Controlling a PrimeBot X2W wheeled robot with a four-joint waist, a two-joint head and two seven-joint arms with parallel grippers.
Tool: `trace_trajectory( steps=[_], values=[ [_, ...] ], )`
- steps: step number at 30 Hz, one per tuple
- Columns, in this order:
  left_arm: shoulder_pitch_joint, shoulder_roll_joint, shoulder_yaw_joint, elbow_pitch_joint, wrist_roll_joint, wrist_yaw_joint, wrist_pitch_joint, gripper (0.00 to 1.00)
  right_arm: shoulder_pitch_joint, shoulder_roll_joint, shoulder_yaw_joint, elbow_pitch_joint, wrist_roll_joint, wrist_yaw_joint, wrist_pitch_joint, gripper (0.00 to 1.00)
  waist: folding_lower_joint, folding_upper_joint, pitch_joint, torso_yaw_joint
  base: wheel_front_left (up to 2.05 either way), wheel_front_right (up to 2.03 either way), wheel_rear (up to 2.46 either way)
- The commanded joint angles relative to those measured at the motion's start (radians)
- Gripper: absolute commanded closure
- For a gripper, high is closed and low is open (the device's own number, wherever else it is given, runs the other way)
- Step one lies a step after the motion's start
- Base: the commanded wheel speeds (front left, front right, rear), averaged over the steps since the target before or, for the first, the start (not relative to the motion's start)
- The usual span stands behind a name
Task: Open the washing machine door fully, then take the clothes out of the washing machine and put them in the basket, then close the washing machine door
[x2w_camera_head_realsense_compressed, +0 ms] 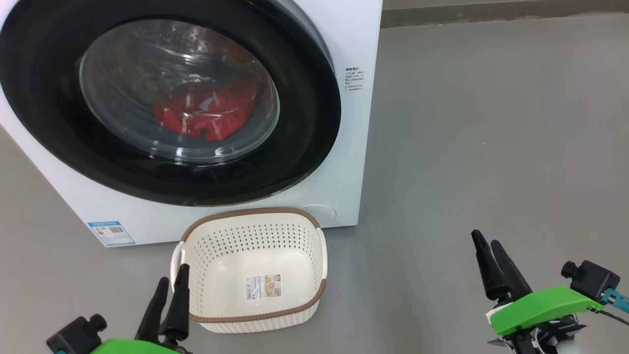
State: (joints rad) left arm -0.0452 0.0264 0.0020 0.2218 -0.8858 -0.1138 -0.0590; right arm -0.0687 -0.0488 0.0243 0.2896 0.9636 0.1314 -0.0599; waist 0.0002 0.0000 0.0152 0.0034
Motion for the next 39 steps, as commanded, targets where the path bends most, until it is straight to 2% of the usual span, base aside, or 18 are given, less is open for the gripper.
trace_trajectory(
  steps=[1,39],
  values=[
    [-0.047,0.015,0.013,-0.035,0.027,0.003,-0.013,0.00,-0.051,-0.011,0.017,-0.031,-0.030,0.000,-0.012,0.00,-0.0001,0.0000,0.000,0.000,0.00,0.00,0.00],
    [-0.072,0.020,0.005,-0.074,0.477,0.022,-0.125,0.00,-0.091,-0.026,0.115,-0.060,-0.473,-0.001,-0.124,0.00,-0.0001,0.0000,-0.002,-0.002,0.00,0.00,0.00]
  ],
)
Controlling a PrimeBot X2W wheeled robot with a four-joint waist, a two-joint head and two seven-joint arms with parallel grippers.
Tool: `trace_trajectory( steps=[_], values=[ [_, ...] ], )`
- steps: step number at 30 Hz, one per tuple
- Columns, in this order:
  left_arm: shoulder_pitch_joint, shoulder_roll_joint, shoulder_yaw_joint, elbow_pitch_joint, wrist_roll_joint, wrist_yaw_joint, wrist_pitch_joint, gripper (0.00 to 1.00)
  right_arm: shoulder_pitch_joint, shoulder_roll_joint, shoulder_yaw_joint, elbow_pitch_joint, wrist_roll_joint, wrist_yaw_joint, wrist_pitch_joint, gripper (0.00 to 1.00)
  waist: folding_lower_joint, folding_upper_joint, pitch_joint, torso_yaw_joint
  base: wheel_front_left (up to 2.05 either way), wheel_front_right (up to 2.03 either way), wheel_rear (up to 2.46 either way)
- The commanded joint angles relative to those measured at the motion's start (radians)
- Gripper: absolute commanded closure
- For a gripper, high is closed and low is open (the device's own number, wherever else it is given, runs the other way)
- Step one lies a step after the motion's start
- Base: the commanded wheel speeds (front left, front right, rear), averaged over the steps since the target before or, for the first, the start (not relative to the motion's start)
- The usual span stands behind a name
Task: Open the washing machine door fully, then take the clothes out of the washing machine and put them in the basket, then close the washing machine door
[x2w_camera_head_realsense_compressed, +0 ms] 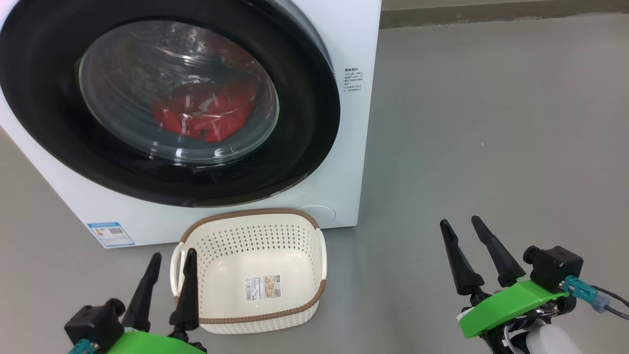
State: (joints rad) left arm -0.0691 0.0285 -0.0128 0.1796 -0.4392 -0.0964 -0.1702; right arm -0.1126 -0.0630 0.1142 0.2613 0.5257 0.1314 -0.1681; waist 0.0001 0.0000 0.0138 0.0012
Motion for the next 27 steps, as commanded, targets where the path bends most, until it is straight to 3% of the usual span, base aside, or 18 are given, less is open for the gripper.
trace_trajectory(
  steps=[1,27],
  values=[
    [-0.049,0.018,0.019,-0.032,0.042,0.005,-0.017,0.00,-0.048,-0.012,0.027,-0.032,-0.046,-0.001,-0.019,0.00,-0.0001,0.0000,-0.001,0.000,0.00,0.00,0.00],
    [-0.072,0.022,0.011,-0.055,0.340,0.020,-0.092,0.00,-0.074,-0.018,0.063,-0.057,-0.323,-0.001,-0.094,0.00,-0.0001,0.0000,0.004,0.005,0.00,0.00,0.00]
  ],
)
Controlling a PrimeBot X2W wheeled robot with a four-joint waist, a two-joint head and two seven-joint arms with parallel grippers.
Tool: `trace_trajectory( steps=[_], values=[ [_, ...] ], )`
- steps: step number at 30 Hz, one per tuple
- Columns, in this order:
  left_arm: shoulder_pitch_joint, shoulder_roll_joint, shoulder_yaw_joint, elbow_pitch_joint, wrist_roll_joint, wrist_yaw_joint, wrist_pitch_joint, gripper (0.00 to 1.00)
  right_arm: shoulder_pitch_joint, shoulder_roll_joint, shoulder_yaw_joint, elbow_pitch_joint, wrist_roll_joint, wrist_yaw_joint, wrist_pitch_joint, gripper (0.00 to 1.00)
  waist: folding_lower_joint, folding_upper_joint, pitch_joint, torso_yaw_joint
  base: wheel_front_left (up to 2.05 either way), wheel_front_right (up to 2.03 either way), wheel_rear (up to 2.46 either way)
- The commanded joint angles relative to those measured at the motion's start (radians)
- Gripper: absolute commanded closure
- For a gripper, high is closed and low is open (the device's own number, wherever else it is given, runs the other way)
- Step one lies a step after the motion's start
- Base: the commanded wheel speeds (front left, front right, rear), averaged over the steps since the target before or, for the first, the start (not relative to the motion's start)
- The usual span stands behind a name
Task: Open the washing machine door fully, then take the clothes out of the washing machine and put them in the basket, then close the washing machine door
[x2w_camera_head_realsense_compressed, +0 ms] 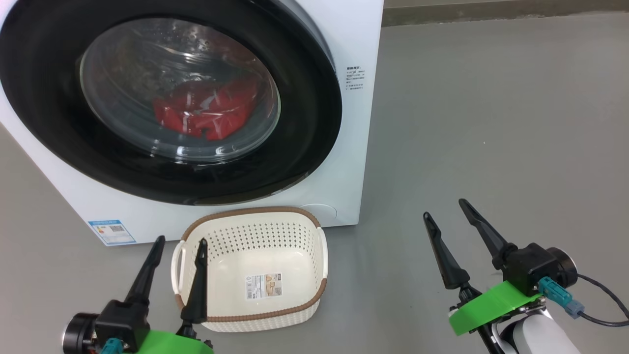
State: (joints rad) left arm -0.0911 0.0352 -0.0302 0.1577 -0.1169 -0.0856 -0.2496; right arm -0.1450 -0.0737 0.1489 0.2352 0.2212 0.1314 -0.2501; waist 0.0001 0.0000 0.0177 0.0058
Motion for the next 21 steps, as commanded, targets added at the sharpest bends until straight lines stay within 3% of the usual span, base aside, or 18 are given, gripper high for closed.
trace_trajectory(
  steps=[1,20,21],
  values=[
    [-0.050,0.015,0.029,-0.032,0.017,0.009,-0.012,0.00,-0.042,-0.007,0.028,-0.031,-0.016,-0.001,-0.012,0.00,-0.0001,0.0000,0.000,0.000,0.00,0.00,0.00],
    [-0.058,0.015,0.032,-0.035,0.008,0.011,-0.012,0.00,-0.059,-0.001,0.026,-0.033,0.034,-0.001,-0.012,0.00,-0.0001,0.0000,0.035,-0.001,0.00,0.00,0.00],
    [-0.062,0.015,0.031,-0.037,0.009,0.012,-0.012,0.00,-0.066,-0.002,0.027,-0.030,0.042,-0.001,-0.012,0.05,-0.0001,0.0000,0.043,-0.001,0.00,0.00,0.00]
  ],
)
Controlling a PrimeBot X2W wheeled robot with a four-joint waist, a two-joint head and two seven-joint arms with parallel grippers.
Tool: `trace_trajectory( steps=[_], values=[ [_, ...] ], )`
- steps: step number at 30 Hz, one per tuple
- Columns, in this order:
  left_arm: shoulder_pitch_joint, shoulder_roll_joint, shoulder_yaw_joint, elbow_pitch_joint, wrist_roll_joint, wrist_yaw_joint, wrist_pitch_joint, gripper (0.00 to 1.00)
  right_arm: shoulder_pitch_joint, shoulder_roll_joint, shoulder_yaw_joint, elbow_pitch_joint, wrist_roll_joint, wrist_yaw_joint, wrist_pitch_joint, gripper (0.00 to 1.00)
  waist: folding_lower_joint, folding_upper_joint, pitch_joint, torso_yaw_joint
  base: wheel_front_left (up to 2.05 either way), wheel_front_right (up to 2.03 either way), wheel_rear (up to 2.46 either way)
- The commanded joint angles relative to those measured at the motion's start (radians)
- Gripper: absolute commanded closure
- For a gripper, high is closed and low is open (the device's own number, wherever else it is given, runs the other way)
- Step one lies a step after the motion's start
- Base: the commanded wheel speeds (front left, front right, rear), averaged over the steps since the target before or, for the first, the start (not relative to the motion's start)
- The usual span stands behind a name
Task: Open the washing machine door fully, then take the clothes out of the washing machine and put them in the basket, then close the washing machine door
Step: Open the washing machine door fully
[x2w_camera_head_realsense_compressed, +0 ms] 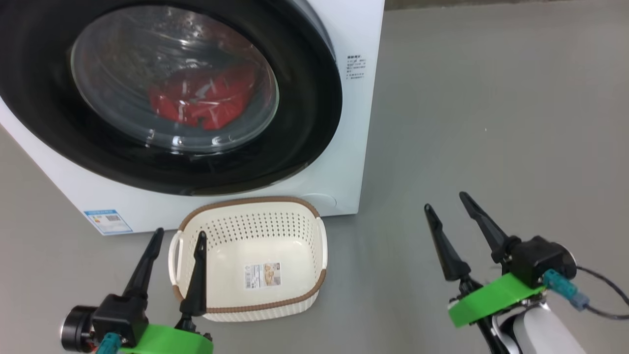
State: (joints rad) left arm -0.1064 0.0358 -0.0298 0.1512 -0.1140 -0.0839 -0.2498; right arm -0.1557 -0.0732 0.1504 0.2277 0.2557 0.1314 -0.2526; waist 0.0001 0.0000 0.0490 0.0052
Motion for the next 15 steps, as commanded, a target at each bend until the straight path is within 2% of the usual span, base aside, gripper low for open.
trace_trajectory(
  steps=[1,3,10,15],
  values=[
    [-0.050,0.014,0.030,-0.032,0.006,0.010,-0.012,0.00,-0.062,-0.003,0.027,-0.017,0.021,-0.001,-0.009,0.50,-0.0001,0.0000,0.019,0.000,0.00,0.00,0.00],
    [-0.059,0.014,0.025,-0.036,0.005,0.011,-0.012,0.00,-0.081,-0.002,0.024,-0.011,0.058,-0.001,-0.009,1.00,-0.0001,0.0000,0.034,0.002,0.00,0.00,0.00],
    [-0.092,0.014,0.013,-0.046,0.002,0.018,-0.012,0.00,-0.168,0.002,0.020,0.014,0.308,-0.001,-0.009,1.00,-0.0001,0.0000,0.098,0.014,0.00,0.00,0.00],
    [-0.119,0.014,0.006,-0.052,-0.006,0.022,-0.012,0.00,-0.257,-0.036,0.059,0.050,0.495,-0.001,-0.009,1.00,-0.0001,0.0000,0.149,0.027,0.00,0.00,0.00]
  ],
)
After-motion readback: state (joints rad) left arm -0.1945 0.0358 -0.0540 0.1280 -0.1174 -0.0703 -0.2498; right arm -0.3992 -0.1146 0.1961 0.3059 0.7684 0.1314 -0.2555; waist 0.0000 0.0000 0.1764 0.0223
